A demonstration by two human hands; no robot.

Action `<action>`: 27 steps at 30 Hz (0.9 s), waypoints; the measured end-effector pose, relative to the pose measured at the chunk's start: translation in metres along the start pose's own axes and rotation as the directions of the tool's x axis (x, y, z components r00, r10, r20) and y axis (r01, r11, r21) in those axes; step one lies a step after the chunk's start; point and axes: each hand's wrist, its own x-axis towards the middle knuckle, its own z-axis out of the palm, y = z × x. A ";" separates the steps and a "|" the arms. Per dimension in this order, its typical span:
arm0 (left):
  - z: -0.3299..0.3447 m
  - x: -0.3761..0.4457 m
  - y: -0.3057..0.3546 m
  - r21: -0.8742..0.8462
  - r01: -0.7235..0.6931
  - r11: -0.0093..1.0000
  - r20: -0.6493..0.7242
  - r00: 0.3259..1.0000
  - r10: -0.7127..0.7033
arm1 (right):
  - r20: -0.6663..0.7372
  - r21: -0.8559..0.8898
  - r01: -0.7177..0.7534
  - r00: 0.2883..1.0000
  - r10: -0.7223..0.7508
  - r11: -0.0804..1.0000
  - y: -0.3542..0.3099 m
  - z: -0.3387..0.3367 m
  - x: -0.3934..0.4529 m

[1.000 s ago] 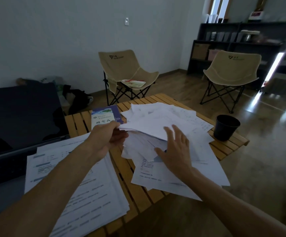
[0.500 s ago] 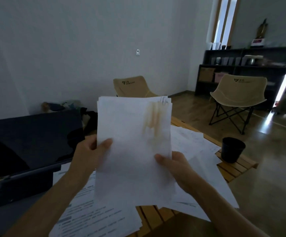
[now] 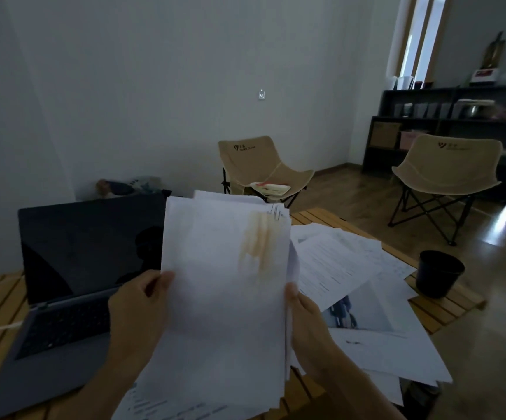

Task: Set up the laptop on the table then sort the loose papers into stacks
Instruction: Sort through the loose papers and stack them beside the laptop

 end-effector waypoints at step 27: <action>-0.022 -0.001 -0.023 -0.309 0.371 0.876 0.342 0.903 -0.261 | 0.104 -0.392 0.145 0.988 -0.113 0.908 0.018 -0.018 0.004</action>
